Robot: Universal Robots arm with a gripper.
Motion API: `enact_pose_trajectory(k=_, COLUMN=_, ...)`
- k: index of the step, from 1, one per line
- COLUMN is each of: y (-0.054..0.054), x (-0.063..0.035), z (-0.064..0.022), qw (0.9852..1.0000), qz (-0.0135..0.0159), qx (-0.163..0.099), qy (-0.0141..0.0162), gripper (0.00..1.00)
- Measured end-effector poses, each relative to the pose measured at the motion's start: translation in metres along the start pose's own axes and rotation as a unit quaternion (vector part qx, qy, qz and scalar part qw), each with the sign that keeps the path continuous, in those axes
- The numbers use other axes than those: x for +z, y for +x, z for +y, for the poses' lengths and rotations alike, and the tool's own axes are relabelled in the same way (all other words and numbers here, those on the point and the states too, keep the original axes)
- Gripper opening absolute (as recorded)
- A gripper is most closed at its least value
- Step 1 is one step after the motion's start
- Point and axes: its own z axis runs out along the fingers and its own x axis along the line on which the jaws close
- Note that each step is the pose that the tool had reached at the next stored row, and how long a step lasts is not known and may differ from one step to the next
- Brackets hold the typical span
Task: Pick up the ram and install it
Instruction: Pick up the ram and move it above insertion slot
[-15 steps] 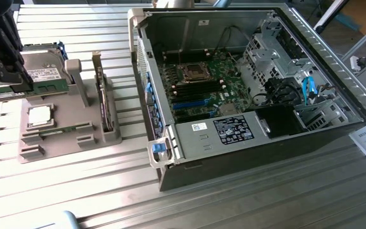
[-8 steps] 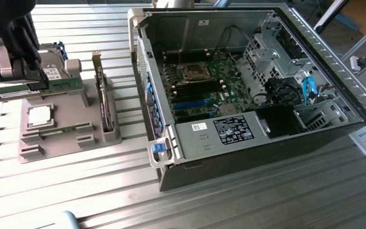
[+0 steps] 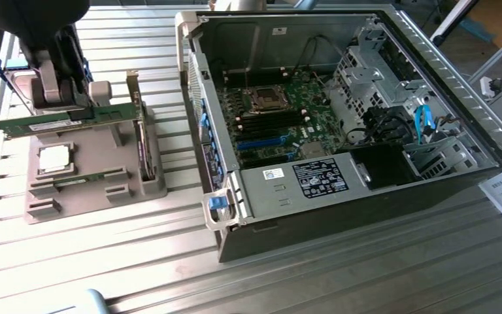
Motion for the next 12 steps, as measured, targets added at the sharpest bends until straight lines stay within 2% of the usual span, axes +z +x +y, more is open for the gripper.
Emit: enact_pose_trajectory(k=12, y=0.001, x=-0.0009, z=-0.0235, qw=1.0000, qz=-0.0018, qx=0.000, qy=0.0001, gripper=0.12)
